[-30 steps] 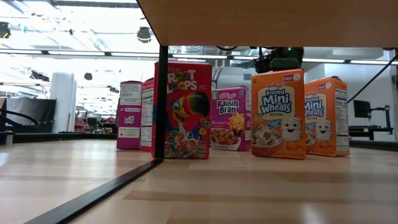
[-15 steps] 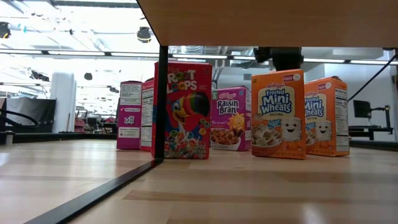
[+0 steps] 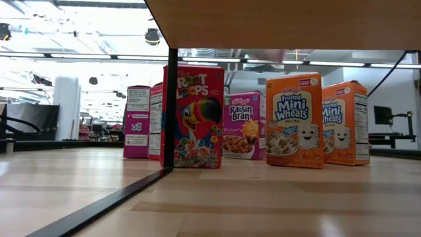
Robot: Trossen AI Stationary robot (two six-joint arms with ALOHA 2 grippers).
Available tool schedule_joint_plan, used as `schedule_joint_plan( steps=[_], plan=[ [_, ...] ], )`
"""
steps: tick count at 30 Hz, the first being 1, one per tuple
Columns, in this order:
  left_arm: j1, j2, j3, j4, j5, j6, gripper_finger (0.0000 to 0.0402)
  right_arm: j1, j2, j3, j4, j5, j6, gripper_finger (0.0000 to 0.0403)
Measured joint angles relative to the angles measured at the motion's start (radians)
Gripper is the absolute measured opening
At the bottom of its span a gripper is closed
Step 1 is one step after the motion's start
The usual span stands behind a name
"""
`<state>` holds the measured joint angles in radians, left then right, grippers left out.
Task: Stack cereal on shelf
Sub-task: Put the purple cereal box on the upper left shelf
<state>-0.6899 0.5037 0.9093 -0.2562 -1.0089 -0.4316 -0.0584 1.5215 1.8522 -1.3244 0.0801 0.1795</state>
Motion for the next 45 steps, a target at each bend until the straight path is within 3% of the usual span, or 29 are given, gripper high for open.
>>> schedule_joint_plan(
  steps=[9, 16, 21, 28, 34, 45],
  plan=[
    [0.000, 0.000, 0.000, 0.000, 0.000, 0.000, 0.0290, 0.292, 0.015, 0.086, 0.053, 0.003, 0.179, 0.0133],
    [0.000, 0.000, 0.000, 0.000, 0.000, 0.006, 0.0290, 0.442, 0.122, 0.099, 0.130, 0.003, 0.264, 0.0133],
    [0.000, 0.000, 0.000, -0.009, 0.002, 0.008, 0.0290, 0.458, 0.253, 0.214, 0.076, 0.002, 0.276, 0.0129],
    [0.000, 0.000, 0.000, -0.026, 0.002, 0.008, 0.0290, 0.442, 0.459, 0.506, -0.120, 0.001, 0.286, 0.0129],
    [0.000, 0.000, 0.001, -0.041, 0.003, 0.001, 0.0290, 0.436, 0.478, 0.468, -0.121, -0.049, 0.291, 0.0128],
    [0.000, 0.000, 0.001, -0.050, -0.070, 0.002, 0.0290, 0.465, 0.495, 0.469, -0.189, -0.001, 0.220, 0.0129]
  ],
)
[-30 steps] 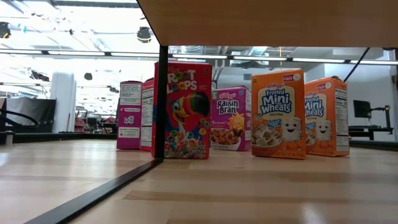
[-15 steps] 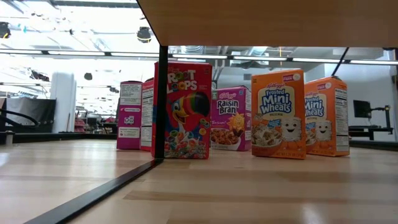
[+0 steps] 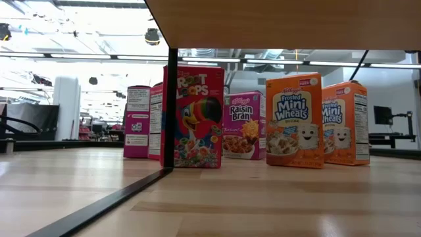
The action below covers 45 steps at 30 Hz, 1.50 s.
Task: Stack cereal on shelf
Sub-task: Put the purple cereal box on the upper left shelf
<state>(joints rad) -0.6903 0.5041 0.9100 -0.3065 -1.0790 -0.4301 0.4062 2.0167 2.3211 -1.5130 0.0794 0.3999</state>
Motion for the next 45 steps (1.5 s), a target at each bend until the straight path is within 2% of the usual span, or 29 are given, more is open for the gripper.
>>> schedule_joint_plan(
  steps=[11, 21, 24, 30, 38, 42, 45],
  plan=[
    [0.000, 0.000, 0.000, -0.004, -0.008, 0.000, 0.0290, 0.012, 0.000, -0.001, 0.025, 0.003, -0.070, 0.0143],
    [0.000, 0.000, 0.000, -0.022, -0.002, 0.000, 0.0290, 0.011, 0.001, -0.001, 0.083, 0.002, -0.094, 0.0232],
    [0.000, 0.000, 0.000, -0.022, 0.000, 0.000, 0.0290, 0.011, 0.001, -0.001, 0.093, 0.002, -0.094, 0.0248],
    [0.000, 0.010, 0.000, -0.020, 0.105, -0.036, 0.0290, 0.011, -0.003, 0.006, 0.111, 0.001, -0.087, 0.0243],
    [0.000, 0.132, 0.000, 0.007, 0.176, -0.034, 0.0290, 0.037, -0.051, 0.032, 0.112, -0.006, -0.012, 0.0233],
    [0.000, 0.262, 0.000, 0.106, 0.217, 0.049, 0.0290, 0.067, -0.085, 0.032, 0.100, 0.014, 0.045, 0.0232],
    [0.000, 0.382, 0.000, 0.201, 0.243, 0.128, 0.0290, 0.096, -0.106, 0.032, 0.082, 0.084, 0.083, 0.0232]
  ],
)
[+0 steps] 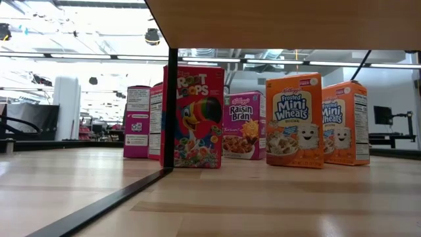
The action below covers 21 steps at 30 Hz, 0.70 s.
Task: Stack cereal on shelf
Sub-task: Put the purple cereal box on the upper left shelf
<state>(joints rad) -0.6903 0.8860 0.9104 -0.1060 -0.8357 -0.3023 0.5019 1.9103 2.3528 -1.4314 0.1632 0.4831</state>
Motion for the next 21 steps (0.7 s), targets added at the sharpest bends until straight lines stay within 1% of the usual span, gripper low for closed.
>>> schedule_joint_plan(
  steps=[1, 3, 5, 6, 7, 10, 12, 14, 16, 18, 21],
  plan=[
    [0.000, 0.040, 0.011, 0.004, -0.006, 0.016, 0.0290, 0.009, -0.004, 0.000, -0.018, 0.040, 0.016, 0.0232],
    [0.014, 0.119, 0.048, -0.001, -0.064, 0.006, 0.0290, 0.029, -0.005, 0.001, -0.070, 0.122, 0.046, 0.0232],
    [0.041, 0.180, 0.093, -0.073, -0.113, -0.043, 0.0290, 0.047, -0.002, 0.000, -0.129, 0.185, 0.058, 0.0232],
    [0.059, 0.206, 0.118, -0.104, -0.097, -0.058, 0.0290, 0.058, 0.001, 0.000, -0.140, 0.202, 0.062, 0.0232],
    [0.078, 0.223, 0.140, -0.116, -0.049, -0.059, 0.0290, 0.065, 0.003, 0.000, -0.136, 0.205, 0.062, 0.0232],
    [0.124, 0.277, 0.208, -0.097, 0.179, -0.020, 0.0290, 0.104, 0.008, 0.000, -0.107, 0.232, 0.065, 0.0232],
    [0.135, 0.312, 0.239, -0.107, 0.258, 0.005, 0.0290, 0.134, 0.008, 0.000, -0.100, 0.291, 0.060, 0.0233],
    [0.140, 0.335, 0.271, -0.109, 0.279, 0.034, 0.0290, 0.160, 0.007, -0.008, -0.104, 0.371, 0.061, 0.0235],
    [0.140, 0.337, 0.302, -0.109, 0.274, 0.066, 0.0290, 0.183, 0.000, -0.024, -0.105, 0.438, 0.078, 0.0235],
    [0.141, 0.333, 0.330, -0.102, 0.271, 0.084, 0.0290, 0.201, -0.014, -0.031, -0.095, 0.475, 0.100, 0.0235],
    [0.141, 0.317, 0.368, -0.111, 0.272, 0.088, 0.0290, 0.240, -0.046, -0.036, -0.102, 0.493, 0.121, 0.0235]
  ],
)
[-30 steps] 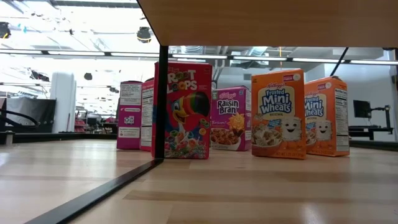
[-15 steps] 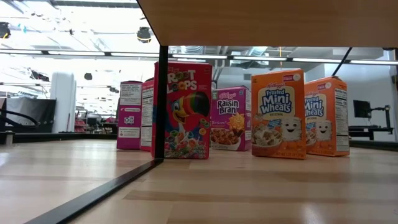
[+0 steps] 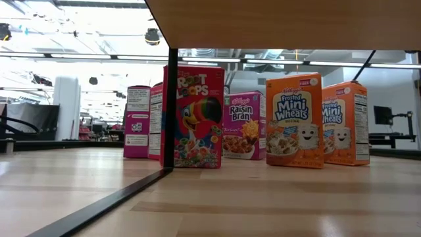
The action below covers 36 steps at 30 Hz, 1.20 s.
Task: Stack cereal on shelf
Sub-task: Put the purple cereal box on the upper left shelf
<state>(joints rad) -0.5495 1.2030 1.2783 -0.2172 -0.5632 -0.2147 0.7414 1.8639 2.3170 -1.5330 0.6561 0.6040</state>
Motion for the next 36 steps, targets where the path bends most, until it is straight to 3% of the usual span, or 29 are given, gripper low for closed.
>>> schedule_joint_plan(
  steps=[6, 11, 13, 16, 19, 22, 26, 31, 36],
  plan=[
    [0.000, -0.042, 0.089, -0.028, 0.023, -0.005, 0.0290, 0.054, -0.165, 0.000, 0.021, -0.020, 0.033, 0.0235],
    [0.000, -0.070, 0.105, -0.033, 0.035, -0.005, 0.0290, 0.101, -0.317, -0.087, 0.201, 0.177, -0.133, 0.0235],
    [0.000, -0.074, 0.105, -0.046, 0.035, -0.006, 0.0290, 0.099, -0.391, -0.210, 0.255, 0.207, -0.145, 0.0235],
    [0.000, -0.074, 0.105, -0.056, 0.035, -0.007, 0.0290, 0.077, -0.519, -0.502, 0.371, 0.215, -0.072, 0.0235],
    [0.000, -0.074, 0.105, -0.065, 0.035, -0.008, 0.0290, 0.024, -0.642, -0.823, 0.673, 0.200, -0.075, 0.0235],
    [0.000, -0.074, 0.104, -0.065, 0.030, -0.008, 0.0290, -0.026, -0.718, -1.046, 1.042, 0.093, -0.175, 0.0235],
    [0.000, -0.074, 0.104, -0.070, 0.014, -0.010, 0.0290, -0.042, -0.710, -1.183, 1.216, -0.006, -0.201, 0.0235],
    [0.000, -0.073, 0.104, -0.097, 0.008, -0.062, 0.0290, -0.051, -0.617, -1.195, 1.178, -0.055, -0.206, 0.0242],
    [0.000, -0.071, 0.104, -0.116, 0.008, -0.087, 0.0290, -0.086, -0.555, -1.194, 1.181, -0.171, -0.168, 0.0285]
  ],
)
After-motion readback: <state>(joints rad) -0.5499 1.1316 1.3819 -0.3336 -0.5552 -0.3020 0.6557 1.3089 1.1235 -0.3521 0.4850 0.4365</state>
